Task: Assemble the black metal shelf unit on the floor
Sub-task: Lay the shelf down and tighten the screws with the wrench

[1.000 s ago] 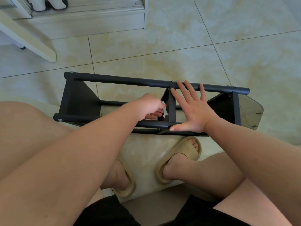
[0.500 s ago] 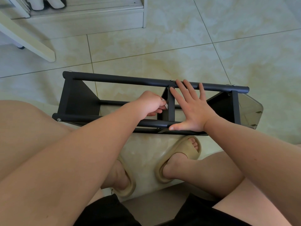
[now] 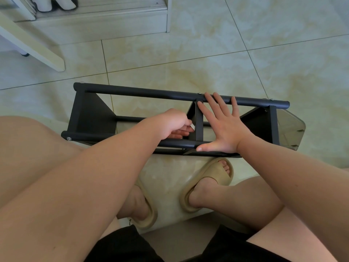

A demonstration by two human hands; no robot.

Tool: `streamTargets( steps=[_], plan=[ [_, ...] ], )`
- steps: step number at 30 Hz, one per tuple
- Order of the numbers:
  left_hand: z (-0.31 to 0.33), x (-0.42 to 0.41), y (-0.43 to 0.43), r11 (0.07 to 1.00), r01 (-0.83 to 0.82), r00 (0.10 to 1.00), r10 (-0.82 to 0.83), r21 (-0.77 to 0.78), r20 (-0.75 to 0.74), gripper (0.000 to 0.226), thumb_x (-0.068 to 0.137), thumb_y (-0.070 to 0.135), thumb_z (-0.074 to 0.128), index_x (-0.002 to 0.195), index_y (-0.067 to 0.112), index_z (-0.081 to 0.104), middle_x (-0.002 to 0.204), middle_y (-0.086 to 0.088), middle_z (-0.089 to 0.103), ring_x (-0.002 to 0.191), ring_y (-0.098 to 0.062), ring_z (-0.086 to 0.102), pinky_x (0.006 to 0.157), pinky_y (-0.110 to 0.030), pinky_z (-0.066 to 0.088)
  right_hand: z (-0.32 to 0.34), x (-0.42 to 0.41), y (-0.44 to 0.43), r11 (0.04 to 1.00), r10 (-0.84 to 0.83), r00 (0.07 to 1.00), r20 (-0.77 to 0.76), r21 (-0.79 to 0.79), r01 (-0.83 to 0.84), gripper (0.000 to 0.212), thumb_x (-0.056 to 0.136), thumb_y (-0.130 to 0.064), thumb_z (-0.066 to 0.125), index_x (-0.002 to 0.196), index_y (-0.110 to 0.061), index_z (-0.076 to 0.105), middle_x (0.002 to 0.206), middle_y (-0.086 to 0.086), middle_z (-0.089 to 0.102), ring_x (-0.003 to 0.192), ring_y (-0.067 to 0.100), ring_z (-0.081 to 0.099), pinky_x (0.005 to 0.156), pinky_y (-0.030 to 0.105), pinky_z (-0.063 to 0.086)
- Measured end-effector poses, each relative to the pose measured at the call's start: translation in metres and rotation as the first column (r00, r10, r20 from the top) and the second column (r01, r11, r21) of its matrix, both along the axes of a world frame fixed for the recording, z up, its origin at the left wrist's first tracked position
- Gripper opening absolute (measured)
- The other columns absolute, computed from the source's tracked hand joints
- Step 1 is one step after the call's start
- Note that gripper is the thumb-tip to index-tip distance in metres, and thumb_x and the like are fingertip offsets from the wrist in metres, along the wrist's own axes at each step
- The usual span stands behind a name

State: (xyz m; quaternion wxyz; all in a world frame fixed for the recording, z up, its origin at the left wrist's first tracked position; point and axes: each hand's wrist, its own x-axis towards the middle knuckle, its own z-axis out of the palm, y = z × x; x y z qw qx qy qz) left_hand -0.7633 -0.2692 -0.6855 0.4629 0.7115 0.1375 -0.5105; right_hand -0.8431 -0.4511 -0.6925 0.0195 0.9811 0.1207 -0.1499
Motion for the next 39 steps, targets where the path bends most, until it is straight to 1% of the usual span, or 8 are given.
streamTargets(
  steps=[4, 8, 13, 23, 27, 30, 35, 39],
  plan=[
    [-0.001, 0.001, 0.001, 1.000, 0.016, 1.000, -0.016, -0.009, -0.021, 0.011, 0.102, 0.021, 0.052, 0.095, 0.016, 0.059, 0.064, 0.007, 0.073, 0.073, -0.009, 0.068, 0.062, -0.026, 0.052, 0.000, 0.000, 0.000, 1.000, 0.001, 1.000, 0.008, 0.000, -0.001, 0.133, 0.062, -0.106, 0.019, 0.162, -0.023, -0.007, 0.169, 0.008, -0.017, 0.155, 0.029, -0.018, 0.119, 0.067, -0.008],
    [-0.001, 0.001, 0.002, 0.999, 0.038, 0.999, -0.038, -0.014, -0.016, 0.013, 0.103, 0.020, 0.049, 0.094, 0.016, 0.058, 0.064, 0.007, 0.072, 0.079, -0.009, 0.066, 0.067, -0.026, 0.053, -0.001, 0.000, -0.001, 1.000, 0.003, 1.000, 0.012, -0.002, -0.003, 0.132, 0.062, -0.106, 0.017, 0.162, -0.022, -0.007, 0.169, 0.008, -0.016, 0.155, 0.029, -0.018, 0.119, 0.067, -0.009],
    [0.000, 0.002, 0.002, 0.996, 0.091, 0.996, -0.091, 0.018, 0.012, 0.017, 0.104, 0.018, 0.047, 0.091, 0.017, 0.058, 0.060, 0.009, 0.071, 0.078, -0.008, 0.066, 0.071, -0.024, 0.053, -0.002, 0.000, -0.001, 1.000, 0.003, 1.000, 0.015, 0.003, -0.004, 0.132, 0.062, -0.106, 0.016, 0.162, -0.023, -0.006, 0.169, 0.007, -0.016, 0.155, 0.029, -0.018, 0.119, 0.067, -0.010],
    [-0.002, 0.007, 0.012, 0.979, 0.205, 0.977, -0.205, -0.006, 0.051, 0.018, 0.104, 0.014, 0.046, 0.094, 0.019, 0.060, 0.069, 0.008, 0.075, 0.079, -0.008, 0.068, 0.075, -0.024, 0.053, -0.002, 0.000, 0.000, 1.000, 0.008, 1.000, 0.016, -0.009, -0.008, 0.132, 0.063, -0.106, 0.016, 0.162, -0.023, -0.007, 0.169, 0.008, -0.016, 0.155, 0.030, -0.017, 0.119, 0.068, -0.007],
    [-0.002, 0.008, 0.015, 0.961, 0.275, 0.959, -0.274, -0.005, 0.069, 0.019, 0.103, 0.011, 0.046, 0.095, 0.018, 0.061, 0.072, 0.009, 0.076, 0.081, -0.008, 0.070, 0.084, -0.027, 0.053, -0.002, 0.000, -0.001, 1.000, 0.005, 1.000, 0.014, -0.016, -0.005, 0.131, 0.063, -0.106, 0.016, 0.162, -0.023, -0.007, 0.169, 0.008, -0.016, 0.155, 0.030, -0.018, 0.118, 0.068, -0.006],
    [-0.002, 0.009, 0.018, 0.945, 0.327, 0.942, -0.326, -0.002, 0.084, 0.019, 0.103, 0.010, 0.047, 0.095, 0.019, 0.062, 0.074, 0.010, 0.076, 0.082, -0.007, 0.070, 0.084, -0.027, 0.053, -0.002, 0.000, -0.001, 1.000, 0.005, 1.000, 0.014, -0.017, -0.005, 0.131, 0.063, -0.105, 0.017, 0.162, -0.023, -0.007, 0.169, 0.008, -0.017, 0.155, 0.030, -0.018, 0.118, 0.069, -0.006],
    [-0.002, 0.007, 0.019, 0.916, 0.402, 0.909, -0.401, 0.017, 0.116, 0.023, 0.102, 0.009, 0.048, 0.089, 0.019, 0.064, 0.078, 0.008, 0.075, 0.091, -0.013, 0.069, 0.099, -0.037, 0.050, -0.002, 0.000, 0.000, 1.000, 0.000, 1.000, 0.013, -0.013, 0.000, 0.131, 0.063, -0.106, 0.017, 0.162, -0.024, -0.008, 0.169, 0.007, -0.017, 0.155, 0.029, -0.018, 0.118, 0.068, -0.006],
    [-0.003, 0.006, 0.020, 0.889, 0.457, 0.878, -0.456, 0.031, 0.146, 0.025, 0.102, 0.008, 0.049, 0.086, 0.019, 0.065, 0.085, 0.007, 0.074, 0.089, -0.013, 0.068, 0.097, -0.038, 0.049, -0.002, 0.000, -0.001, 1.000, 0.001, 1.000, 0.014, -0.007, -0.001, 0.131, 0.063, -0.106, 0.016, 0.162, -0.023, -0.008, 0.169, 0.007, -0.016, 0.155, 0.030, -0.017, 0.118, 0.068, -0.007]
  ],
)
